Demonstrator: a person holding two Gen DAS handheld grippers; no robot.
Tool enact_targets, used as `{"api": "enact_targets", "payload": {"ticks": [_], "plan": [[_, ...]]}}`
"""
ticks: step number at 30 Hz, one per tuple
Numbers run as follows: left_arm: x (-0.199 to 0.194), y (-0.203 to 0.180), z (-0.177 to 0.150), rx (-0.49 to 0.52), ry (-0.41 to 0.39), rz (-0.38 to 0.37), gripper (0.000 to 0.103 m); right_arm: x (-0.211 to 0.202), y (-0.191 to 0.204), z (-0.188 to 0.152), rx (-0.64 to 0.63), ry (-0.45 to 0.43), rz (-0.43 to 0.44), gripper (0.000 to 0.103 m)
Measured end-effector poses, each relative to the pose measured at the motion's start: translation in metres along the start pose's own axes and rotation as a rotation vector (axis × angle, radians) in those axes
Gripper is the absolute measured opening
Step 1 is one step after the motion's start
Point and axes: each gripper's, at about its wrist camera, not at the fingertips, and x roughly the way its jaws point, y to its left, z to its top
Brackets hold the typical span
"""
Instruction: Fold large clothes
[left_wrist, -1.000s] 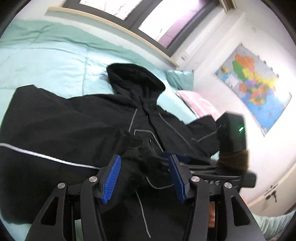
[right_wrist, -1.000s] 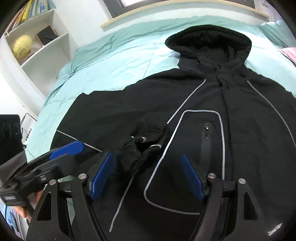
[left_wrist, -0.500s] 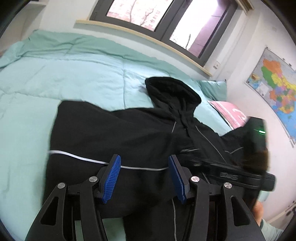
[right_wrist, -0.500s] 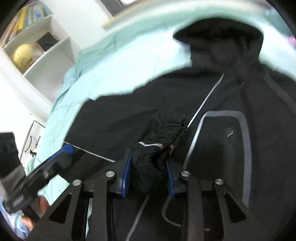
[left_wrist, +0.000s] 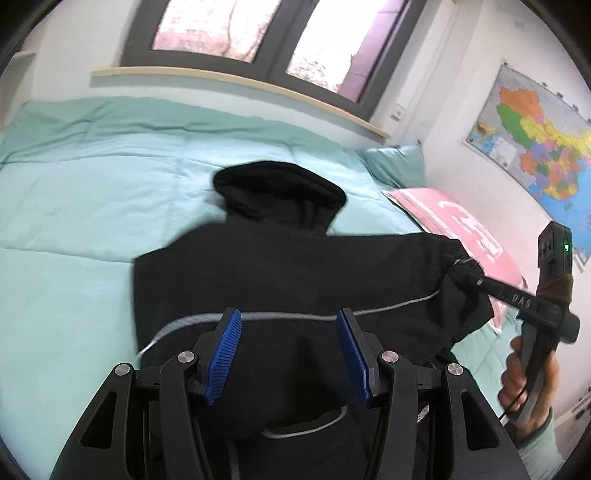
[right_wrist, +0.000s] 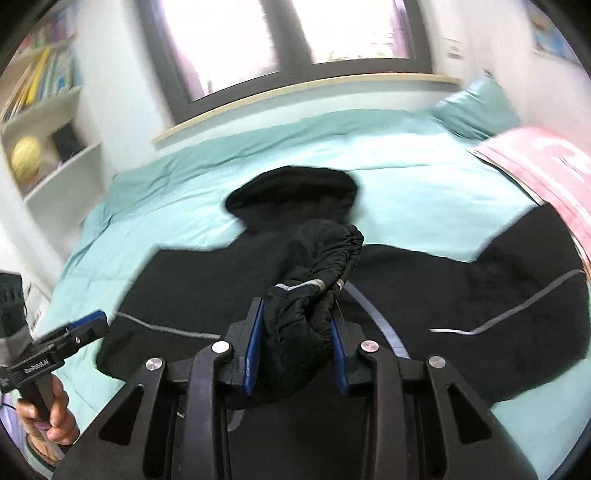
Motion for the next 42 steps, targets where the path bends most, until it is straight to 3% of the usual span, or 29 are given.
{"api": "enact_targets", "payload": {"ticks": [4,6,8,11,13,17,19,20,22,24,26,29,31,34,38,42], "plan": [[0.035,-0.026,-0.006,0.055,0.063,0.03,0.055,-0.009,-0.051,0.005,-0.03,0.015,-0.028,0.036],[0.059,-0.036,-0.018,0.11,0.107,0.098,0.055,0.0,-0.065,-0.001,-0.067,0.025,-0.005,0.036],[0.084,-0.034,-0.037,0.113,0.169,0.157,0.055,0.016,-0.08,-0.018,-0.11,0.032,-0.019,0.036],[0.125,-0.021,-0.065,0.097,0.286,0.234,0.055,0.067,-0.104,-0.047,-0.092,0.14,-0.103,0.036],[0.135,-0.02,-0.073,0.099,0.294,0.258,0.055,0.098,-0.128,-0.071,-0.032,0.245,-0.13,0.037],[0.127,-0.02,-0.069,0.09,0.296,0.266,0.055,0.088,-0.152,-0.079,0.065,0.275,-0.039,0.039],[0.116,-0.027,-0.063,0.073,0.259,0.227,0.055,0.069,-0.152,-0.071,0.088,0.274,-0.043,0.047],[0.107,-0.032,-0.059,0.052,0.227,0.175,0.055,0.058,-0.149,-0.065,0.08,0.253,-0.063,0.047],[0.101,-0.042,-0.053,0.036,0.187,0.144,0.055,0.034,-0.128,-0.052,0.031,0.184,-0.071,0.048],[0.102,-0.053,-0.049,0.048,0.128,0.195,0.055,0.025,-0.1,-0.042,-0.016,0.145,-0.052,0.054],[0.117,-0.051,-0.05,0.059,0.128,0.275,0.055,0.034,-0.073,-0.033,-0.078,0.133,-0.059,0.063],[0.144,-0.032,-0.051,-0.02,0.183,0.36,0.055,0.083,-0.052,-0.032,-0.087,0.195,-0.048,0.062],[0.153,-0.006,-0.056,-0.104,0.199,0.338,0.055,0.123,-0.051,-0.04,-0.07,0.26,-0.059,0.062],[0.153,-0.002,-0.055,-0.096,0.205,0.303,0.055,0.168,-0.06,-0.064,-0.079,0.373,-0.123,0.062],[0.147,-0.011,-0.051,-0.047,0.213,0.303,0.055,0.169,-0.054,-0.066,-0.111,0.356,-0.144,0.062],[0.108,-0.004,-0.046,-0.105,0.168,0.254,0.055,0.127,-0.063,-0.053,-0.03,0.358,-0.034,0.062]]}}
